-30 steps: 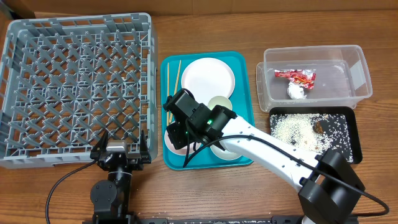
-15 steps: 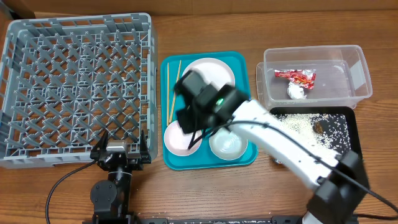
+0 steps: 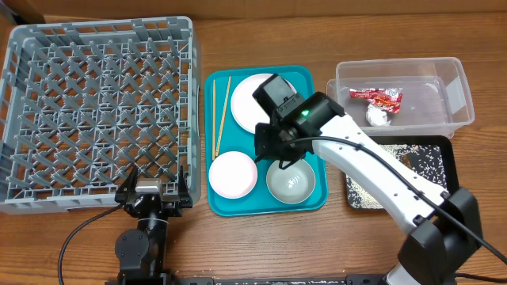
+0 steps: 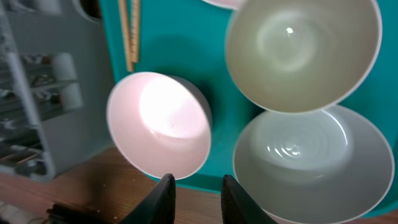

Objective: Sort waste into correct bins and load items into the dishwasher
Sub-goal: 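Grasp the white cup on the teal tray with the right gripper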

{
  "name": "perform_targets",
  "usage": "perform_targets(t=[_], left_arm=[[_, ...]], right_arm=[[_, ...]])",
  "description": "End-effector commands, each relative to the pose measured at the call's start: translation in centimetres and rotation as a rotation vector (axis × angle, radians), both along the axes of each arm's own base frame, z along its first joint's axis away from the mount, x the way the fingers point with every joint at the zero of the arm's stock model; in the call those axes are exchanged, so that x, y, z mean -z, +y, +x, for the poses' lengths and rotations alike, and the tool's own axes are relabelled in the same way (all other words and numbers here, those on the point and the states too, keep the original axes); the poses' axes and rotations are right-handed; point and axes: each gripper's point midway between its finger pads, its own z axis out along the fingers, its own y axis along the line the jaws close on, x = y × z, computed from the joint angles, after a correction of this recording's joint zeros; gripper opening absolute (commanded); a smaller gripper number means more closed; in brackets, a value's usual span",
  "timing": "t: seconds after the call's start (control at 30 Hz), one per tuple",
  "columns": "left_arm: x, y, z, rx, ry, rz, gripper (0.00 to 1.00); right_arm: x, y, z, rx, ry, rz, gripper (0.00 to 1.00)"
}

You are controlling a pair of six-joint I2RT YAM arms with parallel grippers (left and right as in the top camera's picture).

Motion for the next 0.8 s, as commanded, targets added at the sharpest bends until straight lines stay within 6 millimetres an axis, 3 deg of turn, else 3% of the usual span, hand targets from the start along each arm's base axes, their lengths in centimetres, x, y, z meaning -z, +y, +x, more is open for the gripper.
perform_targets(t=[0.0, 0.27, 0.53, 0.67, 0.77], left_arm=[[0.0, -0.1, 0.0, 0.005, -0.004, 0.019, 1.00], [0.0, -0.1, 0.0, 0.005, -0.004, 0.019, 1.00], [0.1, -0.1, 0.0, 0.005, -0.004, 0.019, 1.00], [0.1, -0.1, 0.0, 0.005, -0.004, 0.019, 1.00], [0.1, -0.1, 0.0, 0.005, -0.004, 0.019, 1.00]], right_arm=[[1.2, -0.4, 0.0, 0.093, 0.031, -0.020, 0.27], [2.7, -0.9, -0.4, 0.126, 0.052, -0.039, 0.30], [2.5, -0.5, -0.8, 0.078, 0.063, -0.016, 0.36], [2.6, -0.5, -0.8, 0.054, 0.053, -0.018, 0.43], [2.5, -0.4, -0.5, 0.043, 0.035, -0.018, 0.53]])
